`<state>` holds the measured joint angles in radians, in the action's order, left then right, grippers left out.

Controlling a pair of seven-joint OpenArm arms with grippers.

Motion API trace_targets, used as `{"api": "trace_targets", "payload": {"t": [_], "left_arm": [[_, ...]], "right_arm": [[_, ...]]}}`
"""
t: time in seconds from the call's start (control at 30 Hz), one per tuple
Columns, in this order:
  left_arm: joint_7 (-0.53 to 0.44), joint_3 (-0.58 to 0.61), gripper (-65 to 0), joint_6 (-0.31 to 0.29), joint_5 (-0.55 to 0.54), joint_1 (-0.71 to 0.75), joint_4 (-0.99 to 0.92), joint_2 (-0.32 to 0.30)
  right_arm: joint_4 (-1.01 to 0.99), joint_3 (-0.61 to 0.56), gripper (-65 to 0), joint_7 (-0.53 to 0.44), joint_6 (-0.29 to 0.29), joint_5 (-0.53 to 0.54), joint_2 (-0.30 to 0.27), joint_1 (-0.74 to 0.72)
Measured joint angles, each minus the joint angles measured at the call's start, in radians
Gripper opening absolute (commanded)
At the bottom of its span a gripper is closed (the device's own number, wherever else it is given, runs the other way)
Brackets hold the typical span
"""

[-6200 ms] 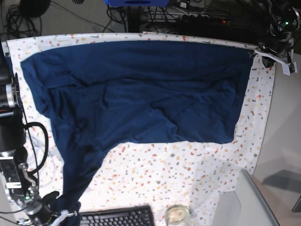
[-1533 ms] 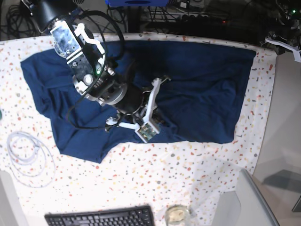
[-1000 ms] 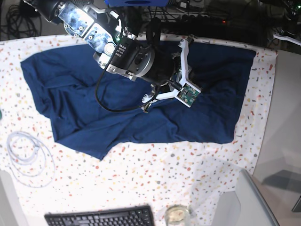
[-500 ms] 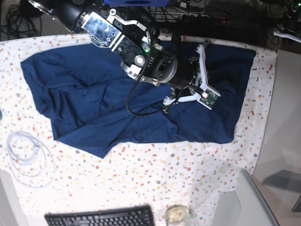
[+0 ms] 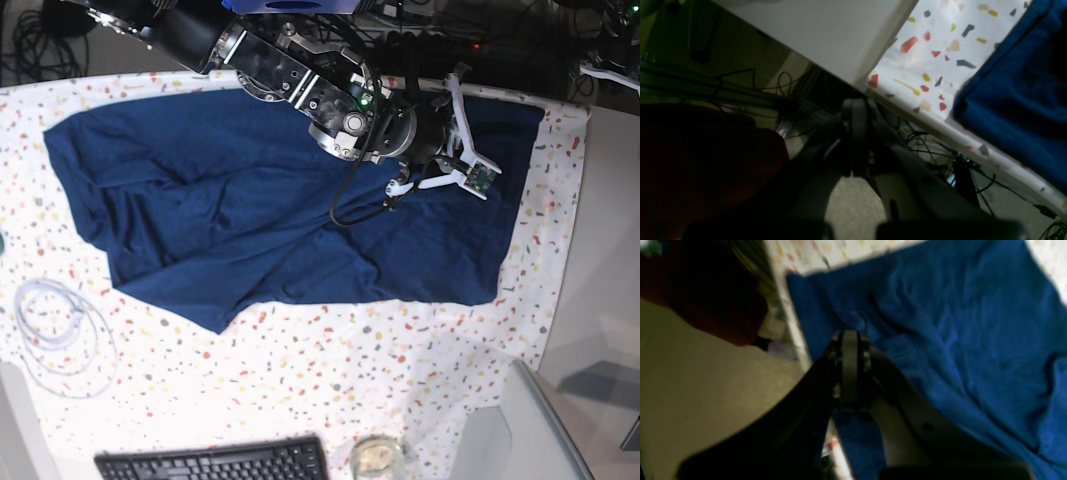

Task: Layout the t-shirt on the table in an organized manner, then fold the t-shirt properly
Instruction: 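Drag the held fabric across the shirt toward the left gripper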

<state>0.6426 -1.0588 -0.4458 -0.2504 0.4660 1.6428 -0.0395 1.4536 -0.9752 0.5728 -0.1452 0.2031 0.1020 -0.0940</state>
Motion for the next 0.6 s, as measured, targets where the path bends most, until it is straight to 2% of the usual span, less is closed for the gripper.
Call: {"api": "trace_targets", "payload": {"t": [0.13,0.43,0.6], "left_arm": [[0.0,0.004,-65.0,0.0,0.0,0.0,0.0,0.0],[0.0,0.006,-65.0,0.0,0.0,-0.003,0.0,0.0],[0.0,0.006,-65.0,0.0,0.0,-0.004,0.0,0.002]], "right_arm": [[-0.088,0.001,-64.7,-0.114,0.006,-0.001,0.005,-0.017],[-0.14,-0.005,-64.8,-0.151,0.005,-0.002,0.017,-0.063],[-0.134,-0.077,-64.7,-0.196,0.005,0.003,0.024,-0.09]]}}
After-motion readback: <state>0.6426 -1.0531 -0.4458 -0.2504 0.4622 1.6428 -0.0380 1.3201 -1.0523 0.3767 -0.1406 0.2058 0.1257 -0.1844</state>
